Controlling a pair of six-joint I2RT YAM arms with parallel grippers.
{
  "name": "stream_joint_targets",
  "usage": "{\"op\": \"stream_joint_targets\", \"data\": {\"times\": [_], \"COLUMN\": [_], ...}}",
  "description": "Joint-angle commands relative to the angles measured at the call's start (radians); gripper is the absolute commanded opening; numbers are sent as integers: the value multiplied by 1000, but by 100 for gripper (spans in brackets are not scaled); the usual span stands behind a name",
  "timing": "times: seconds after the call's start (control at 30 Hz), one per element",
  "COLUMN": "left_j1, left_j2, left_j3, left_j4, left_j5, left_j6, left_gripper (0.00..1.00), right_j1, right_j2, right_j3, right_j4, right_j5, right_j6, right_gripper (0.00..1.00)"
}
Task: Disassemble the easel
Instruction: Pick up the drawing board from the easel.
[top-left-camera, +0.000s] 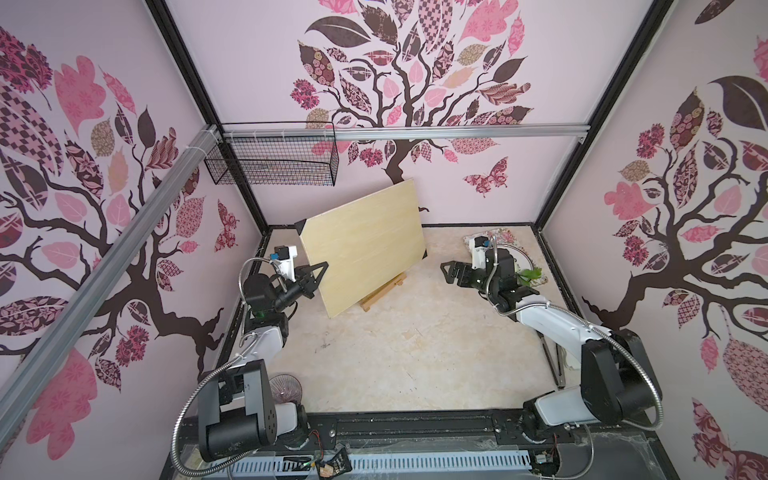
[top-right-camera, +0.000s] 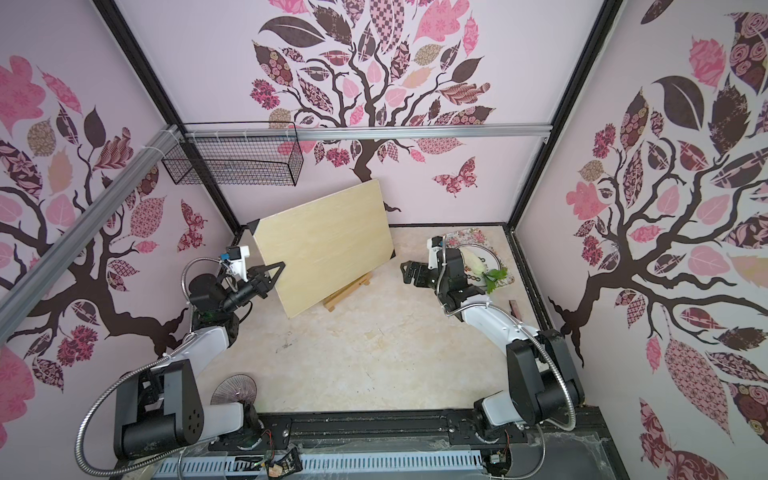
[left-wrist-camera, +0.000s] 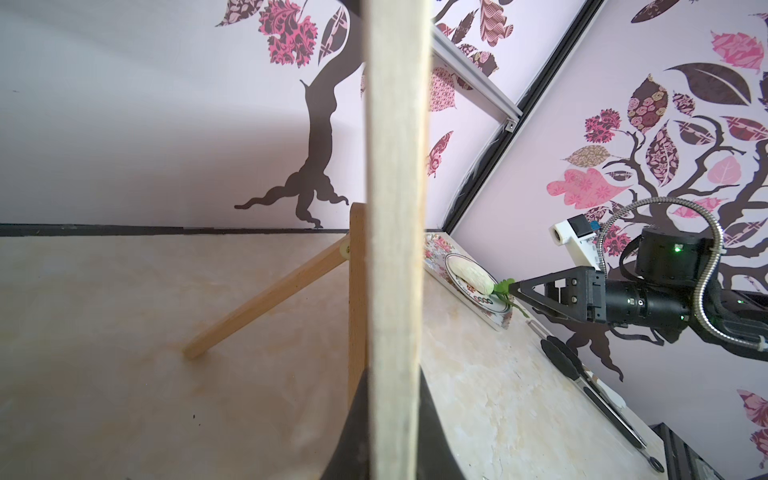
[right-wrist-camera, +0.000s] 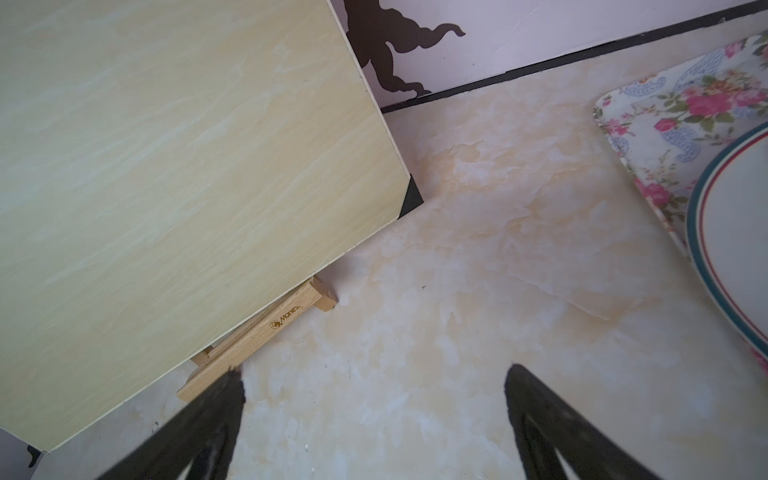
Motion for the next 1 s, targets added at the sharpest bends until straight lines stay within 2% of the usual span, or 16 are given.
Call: {"op": "stream_joint_targets", "data": {"times": [0.0,0.13,0.43,0.63,0.83,0.97], "left_j1": [-3,-3,-4,-7,-15,-31], "left_j2": [-84,-124,-157,-179,-181,-194], "left_j3": [13,29,52,42,58,61], "left_j4": [154,151,236,306,369,393], "left_j5": [-18,-68,-193,-294,-345,-402], "left_j6": [-17,-42,-184,-287,-408,-489], "left_gripper": [0,0,0,0,0,0], "right_j1": [19,43,77,83,83,83], "right_j2": [-36,-32,-53,-88,-140,-190], "right_j3": [14,27,37,32,23,10], "right_j4": [-18,-19,-34,-52,-83,-96], "right_j5": [32,48,84,101,126,129], "right_j6": [6,14,25,33,53,109], "right_gripper": [100,100,100,100,100,100]}}
